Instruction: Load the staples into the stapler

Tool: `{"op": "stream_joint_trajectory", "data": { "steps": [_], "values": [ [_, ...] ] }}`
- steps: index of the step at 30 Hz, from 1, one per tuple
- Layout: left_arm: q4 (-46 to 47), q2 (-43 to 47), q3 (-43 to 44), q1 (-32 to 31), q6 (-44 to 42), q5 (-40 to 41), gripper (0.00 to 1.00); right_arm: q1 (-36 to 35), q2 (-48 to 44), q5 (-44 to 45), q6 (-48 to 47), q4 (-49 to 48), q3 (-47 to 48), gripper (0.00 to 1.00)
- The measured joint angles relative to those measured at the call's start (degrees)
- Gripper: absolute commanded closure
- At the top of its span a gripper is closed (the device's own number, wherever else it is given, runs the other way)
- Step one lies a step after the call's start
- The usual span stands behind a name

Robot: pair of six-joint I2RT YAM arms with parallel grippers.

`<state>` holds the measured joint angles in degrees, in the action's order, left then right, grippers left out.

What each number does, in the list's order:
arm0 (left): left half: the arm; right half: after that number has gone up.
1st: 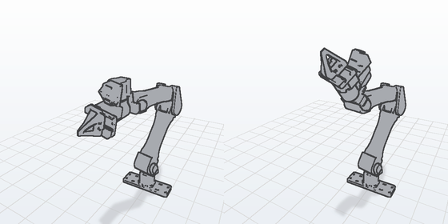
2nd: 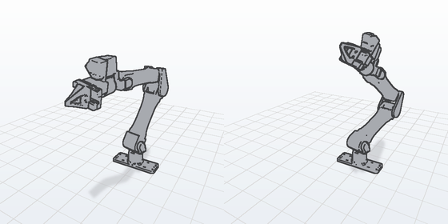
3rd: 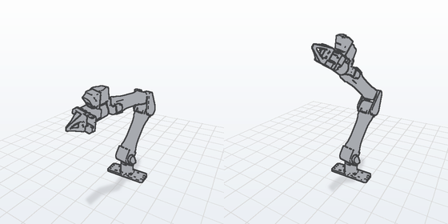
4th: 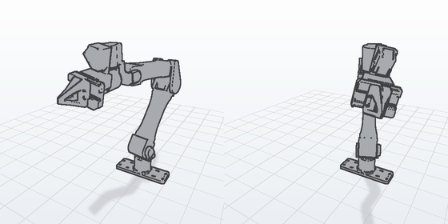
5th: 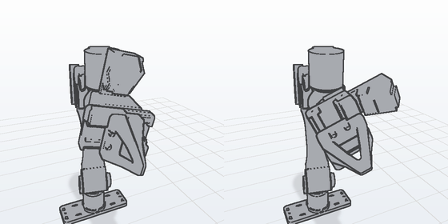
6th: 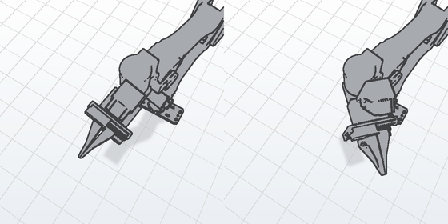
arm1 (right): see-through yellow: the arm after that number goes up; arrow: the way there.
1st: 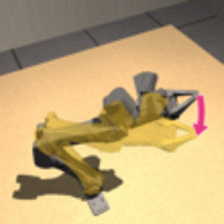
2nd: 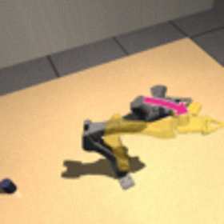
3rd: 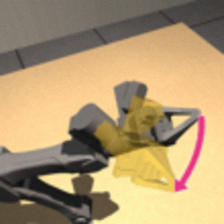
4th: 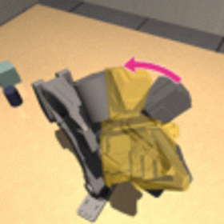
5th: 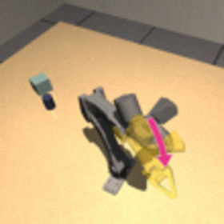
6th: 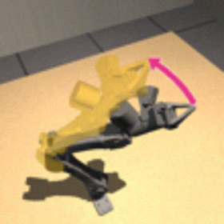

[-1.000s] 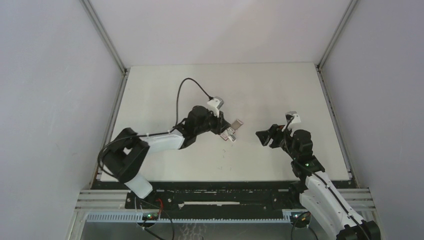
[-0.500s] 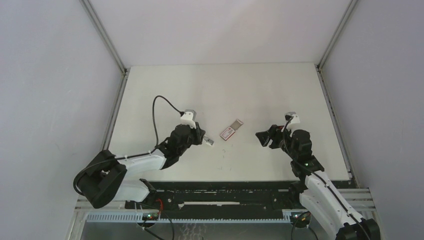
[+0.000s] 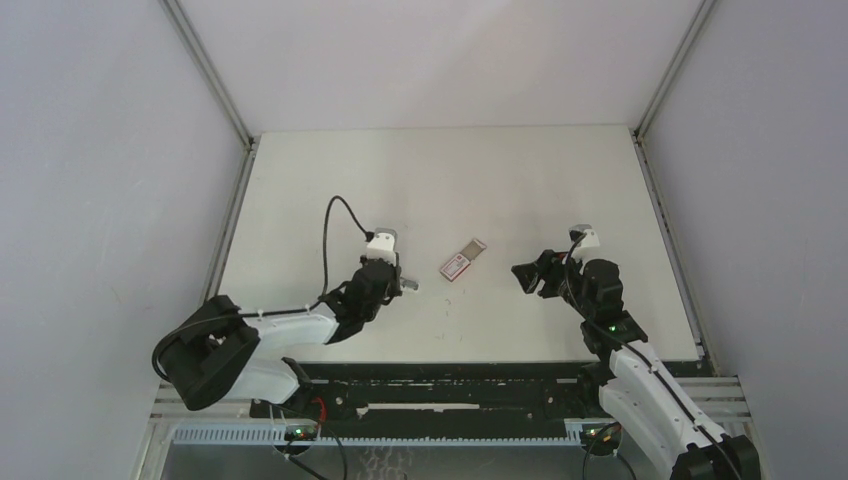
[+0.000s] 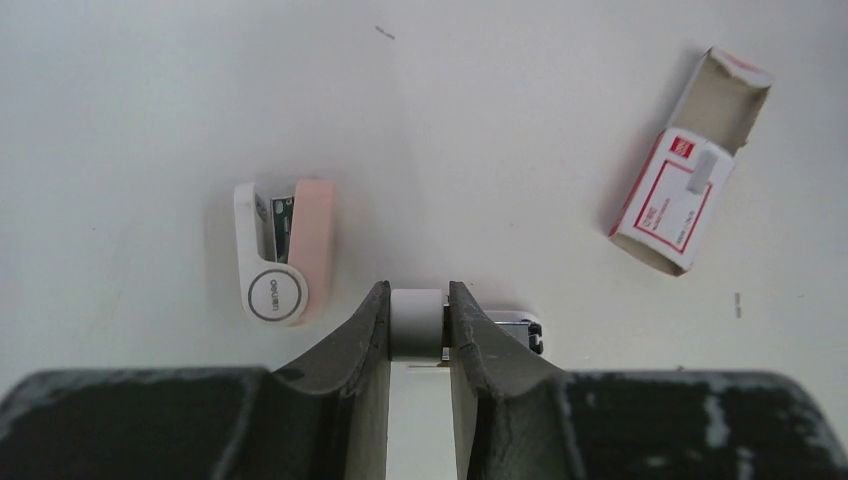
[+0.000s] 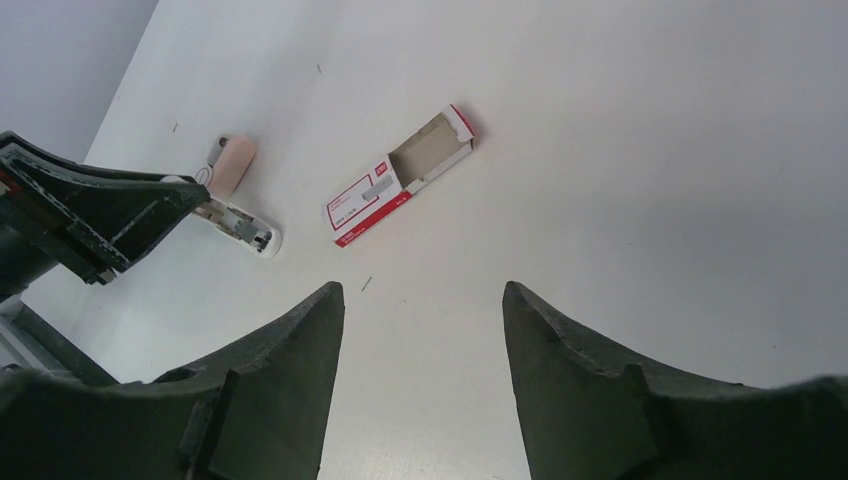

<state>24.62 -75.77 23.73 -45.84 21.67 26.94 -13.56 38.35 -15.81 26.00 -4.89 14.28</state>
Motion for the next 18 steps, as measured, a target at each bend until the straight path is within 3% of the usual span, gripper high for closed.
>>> {"op": "stream_joint_trajectory", "data": {
  "steps": [18],
  "values": [
    [-11.0, -9.1, 10.2, -9.0, -4.9, 14.3, 0.79, 0.0, 0.2, 0.3, 0.0, 0.0, 0.0, 0.41]
  ]
}}
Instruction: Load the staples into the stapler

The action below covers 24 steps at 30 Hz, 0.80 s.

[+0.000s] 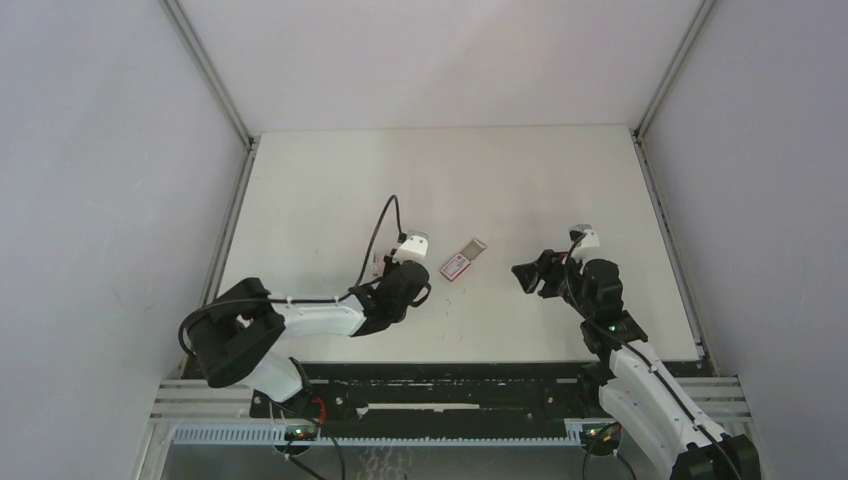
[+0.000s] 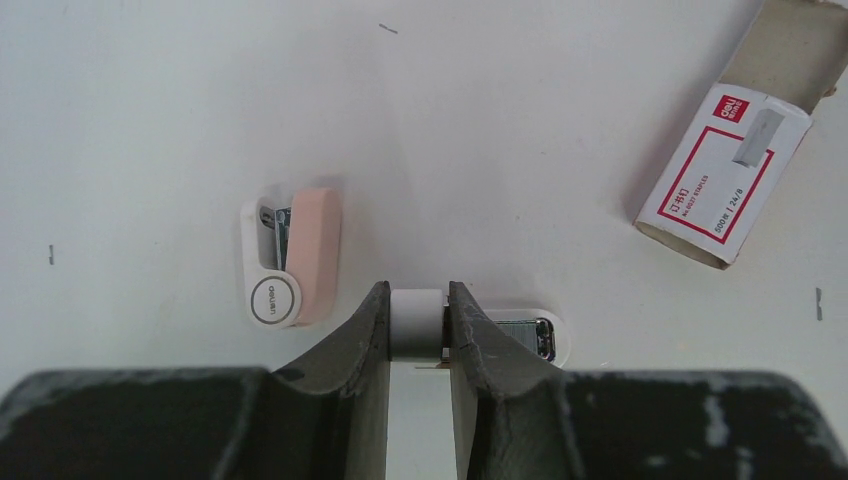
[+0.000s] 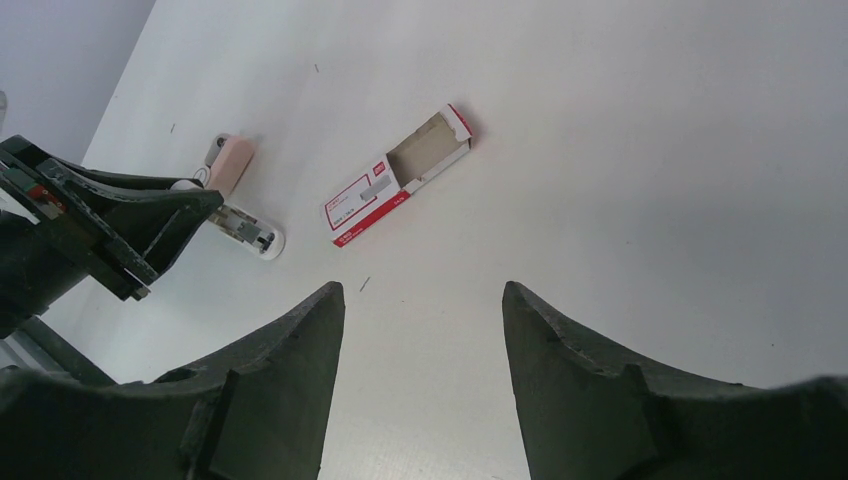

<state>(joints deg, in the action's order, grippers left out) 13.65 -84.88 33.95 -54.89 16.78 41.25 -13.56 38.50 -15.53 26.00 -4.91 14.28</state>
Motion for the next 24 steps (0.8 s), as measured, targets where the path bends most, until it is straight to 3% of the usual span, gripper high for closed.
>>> {"op": "stream_joint_trajectory", "data": {
  "steps": [18, 21, 24],
  "values": [
    [-10.0, -8.3, 8.9, -4.0, -0.4, 9.0, 0.76, 0.0, 0.3, 0.0, 0.0, 0.0, 0.0, 0.41],
    [-11.1, -10.1, 10.2, -4.8, -0.3, 9.6, 0.73, 0.0, 0.3, 0.0, 0.0, 0.0, 0.0, 0.41],
    [-11.8, -10.7, 11.3, -5.6, -0.3, 9.6, 0.64, 0.0, 0.3, 0.0, 0.0, 0.0, 0.0, 0.41]
  ]
}}
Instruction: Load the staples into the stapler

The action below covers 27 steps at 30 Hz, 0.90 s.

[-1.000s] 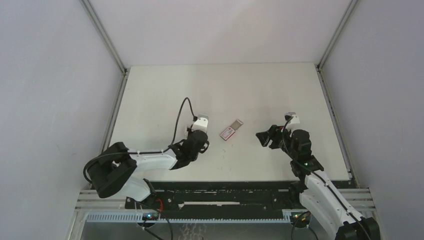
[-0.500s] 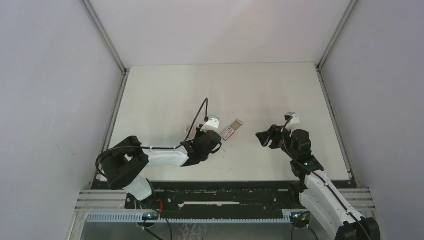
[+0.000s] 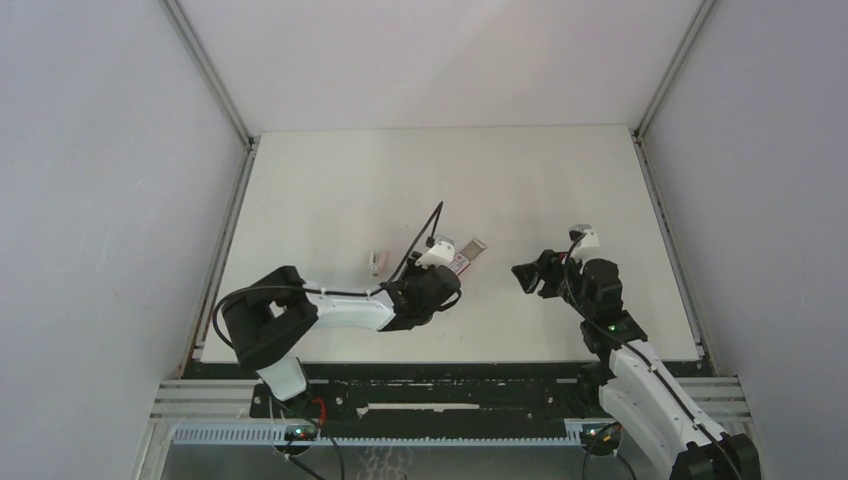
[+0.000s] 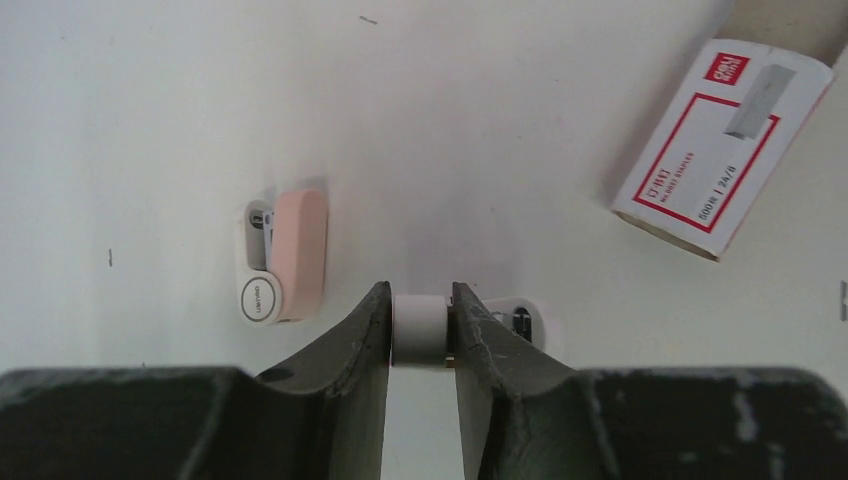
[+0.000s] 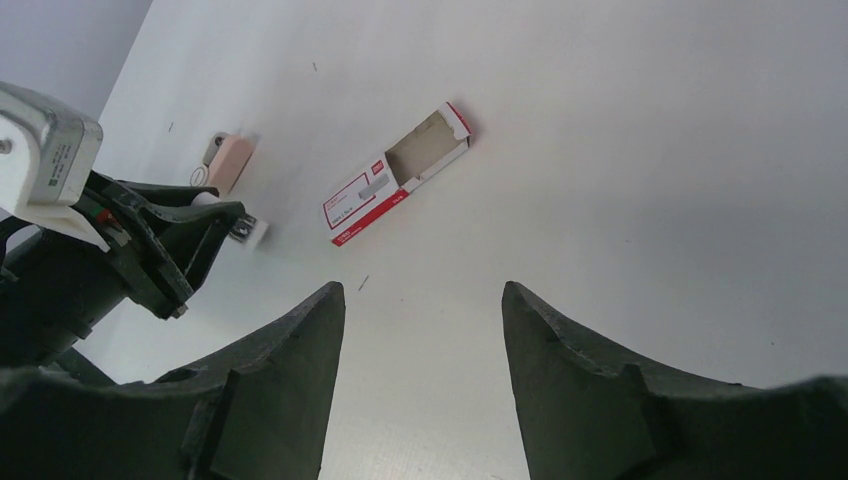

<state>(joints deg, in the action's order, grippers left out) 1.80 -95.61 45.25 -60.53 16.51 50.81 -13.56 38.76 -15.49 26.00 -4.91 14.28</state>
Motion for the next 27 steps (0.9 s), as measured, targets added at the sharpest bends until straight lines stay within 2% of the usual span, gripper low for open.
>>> {"op": "stream_joint_trajectory", "data": {
  "steps": [5, 11, 16, 22, 27],
  "values": [
    [-2.5, -0.3, 1.0, -1.2, 0.5, -0.7, 0.46, 0.0, 0.0, 0.0, 0.0, 0.0, 0.0, 0.41],
    [-5.9, 0.0, 2.6, -1.9, 0.9, -2.8, 0.31, 0.0, 0.0, 0.2, 0.0, 0.0, 0.0, 0.41],
    [-8.5, 5.3, 2.9, -2.0, 0.9, -7.5, 0.17, 0.0, 0.0, 0.2, 0.0, 0.0, 0.0, 0.41],
    [-7.7, 12.1, 2.9, -0.9, 0.4, -18.3, 0.14, 0.0, 0.0, 0.2, 0.0, 0.0, 0.0, 0.41],
    [-4.0, 11.8, 2.8, 7.3, 0.5, -35.2, 0.14, 0.0, -0.1, 0.2, 0.0, 0.0, 0.0, 0.41]
  ]
}}
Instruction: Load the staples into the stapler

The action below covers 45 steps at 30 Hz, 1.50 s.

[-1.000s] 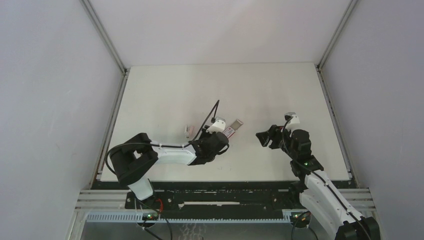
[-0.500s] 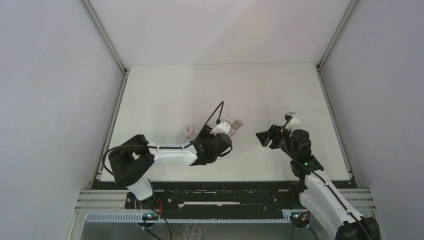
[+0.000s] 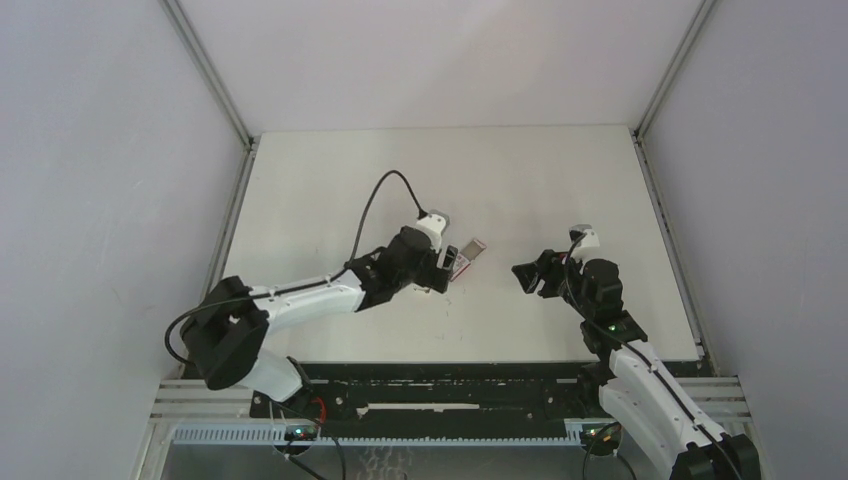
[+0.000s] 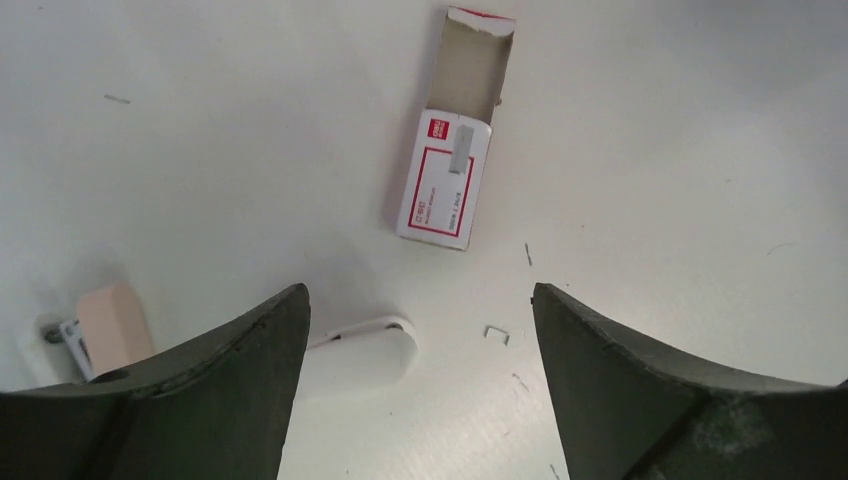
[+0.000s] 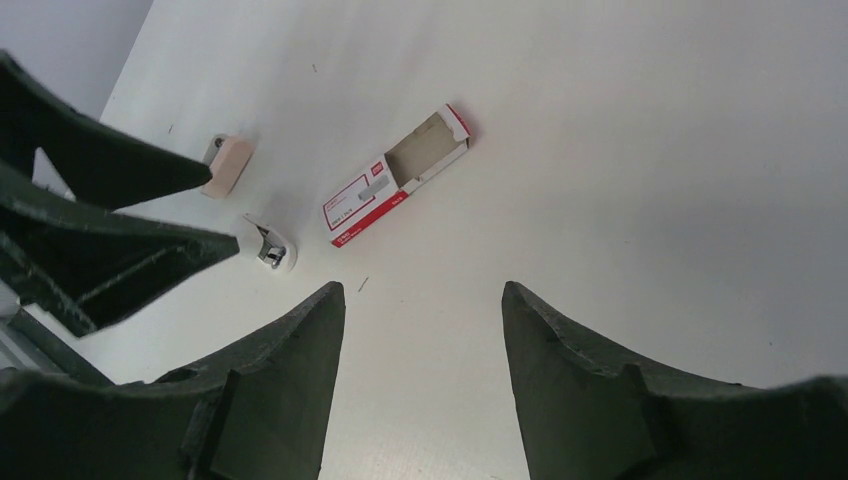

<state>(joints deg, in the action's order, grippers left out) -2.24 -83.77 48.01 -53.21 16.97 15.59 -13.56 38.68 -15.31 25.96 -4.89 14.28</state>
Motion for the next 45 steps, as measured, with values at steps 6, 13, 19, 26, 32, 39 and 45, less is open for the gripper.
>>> {"op": "stream_joint_trajectory", "data": {
  "steps": [6, 13, 19, 26, 32, 39, 45],
  "values": [
    [7.6, -4.0, -0.2, 9.3, 1.6, -16.1, 0.15, 0.0, -0.8, 0.0, 0.0, 0.0, 0.0, 0.41],
    [9.0, -10.6, -0.2, 12.7, 3.9, -24.0, 0.16, 0.0, -1.3, 0.0, 0.0, 0.1, 0.0, 0.41],
    [8.6, -11.7, -0.5, 13.9, 5.9, -25.1, 0.16, 0.0, -1.6, 0.0, 0.0, 0.1, 0.0, 0.41],
    [10.1, -10.8, -3.7, 14.6, 6.6, -25.4, 0.16, 0.0, -1.9, 0.0, 0.0, 0.1, 0.0, 0.41],
    [13.0, -7.5, -8.6, 15.2, 6.8, -27.4, 0.16, 0.0, -1.9, 0.0, 0.0, 0.1, 0.0, 0.41],
    [14.8, -3.7, -13.3, 15.1, 6.6, -29.3, 0.15, 0.0, -1.9, 0.0, 0.0, 0.1, 0.0, 0.41],
    [11.0, -1.9, -13.3, 11.7, 4.1, -20.4, 0.2, 0.0, -1.9, 0.0, 0.0, 0.1, 0.0, 0.41]
  ]
}}
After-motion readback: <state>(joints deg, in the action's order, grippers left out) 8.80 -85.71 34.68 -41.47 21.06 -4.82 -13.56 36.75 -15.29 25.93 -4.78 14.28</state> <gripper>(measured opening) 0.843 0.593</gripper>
